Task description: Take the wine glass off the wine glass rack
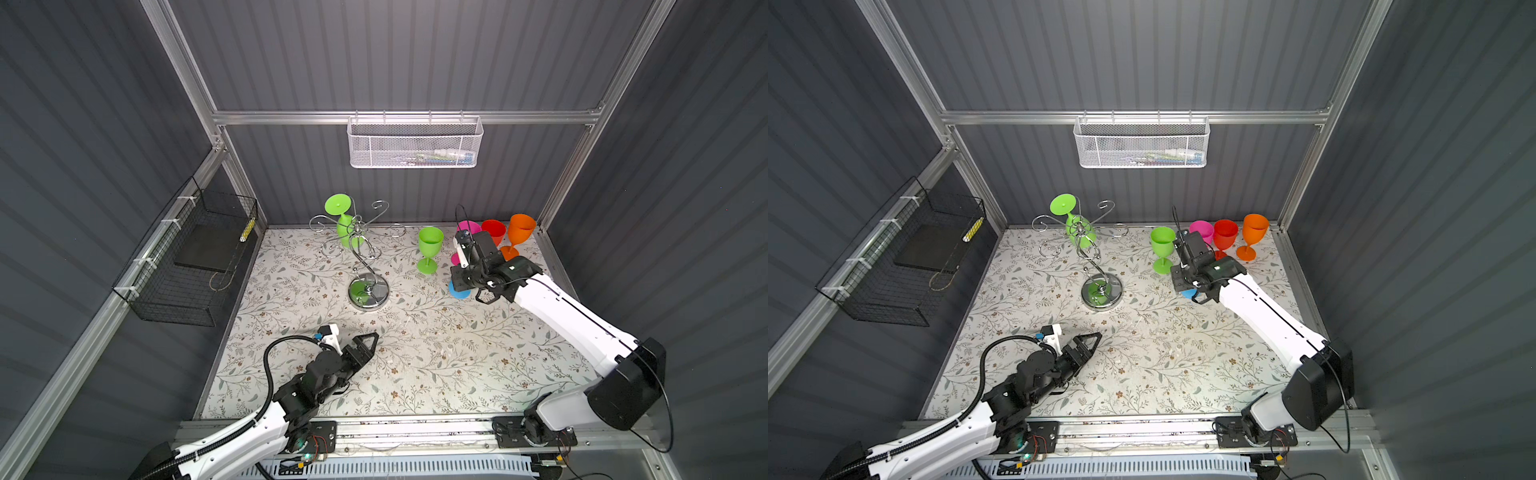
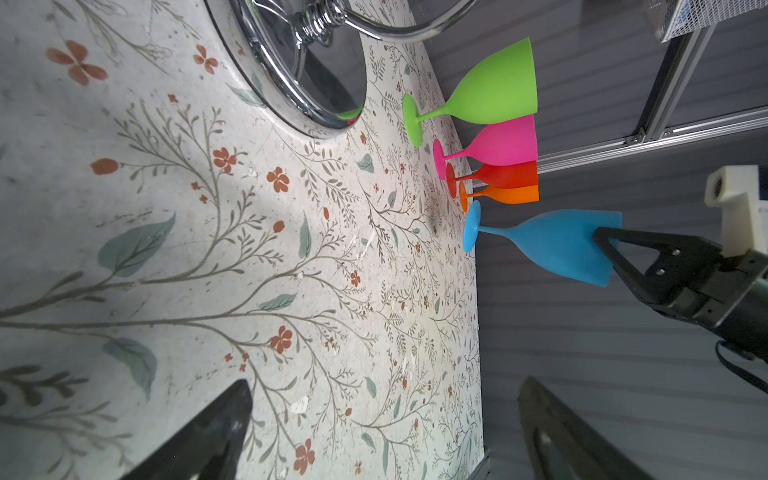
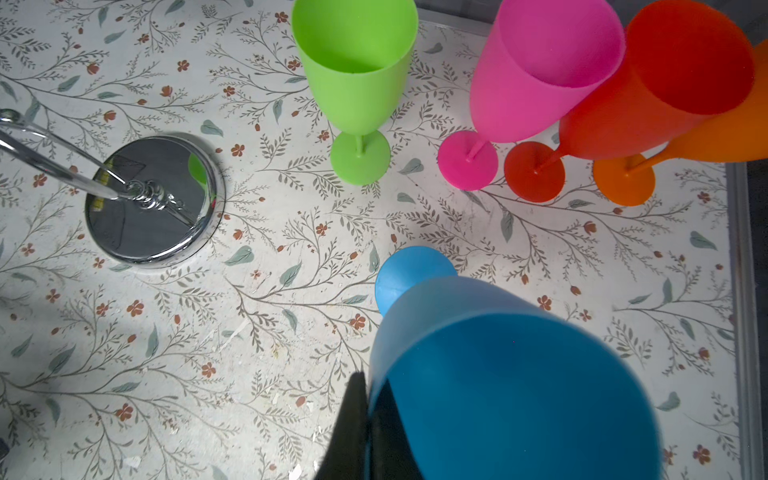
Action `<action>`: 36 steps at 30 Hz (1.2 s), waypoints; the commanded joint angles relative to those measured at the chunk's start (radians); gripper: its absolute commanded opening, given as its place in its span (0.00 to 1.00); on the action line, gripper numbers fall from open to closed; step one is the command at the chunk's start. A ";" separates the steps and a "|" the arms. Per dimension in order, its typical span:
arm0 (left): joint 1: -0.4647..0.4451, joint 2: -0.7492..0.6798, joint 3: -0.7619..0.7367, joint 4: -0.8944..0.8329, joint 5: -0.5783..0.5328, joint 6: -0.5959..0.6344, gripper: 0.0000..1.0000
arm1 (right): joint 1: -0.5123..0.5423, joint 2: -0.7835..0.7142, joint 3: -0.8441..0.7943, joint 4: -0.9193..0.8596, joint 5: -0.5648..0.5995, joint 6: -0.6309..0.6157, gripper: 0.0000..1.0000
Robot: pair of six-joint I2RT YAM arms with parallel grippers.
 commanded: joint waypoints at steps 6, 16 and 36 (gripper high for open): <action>-0.001 -0.035 0.066 -0.065 0.009 0.058 1.00 | -0.096 0.081 0.039 0.069 -0.046 -0.013 0.00; -0.001 -0.014 0.080 -0.059 0.021 0.062 1.00 | -0.100 0.227 0.136 0.053 -0.059 -0.015 0.00; -0.004 -0.054 0.101 -0.108 0.014 0.076 1.00 | -0.092 0.234 0.126 0.026 -0.046 -0.039 0.29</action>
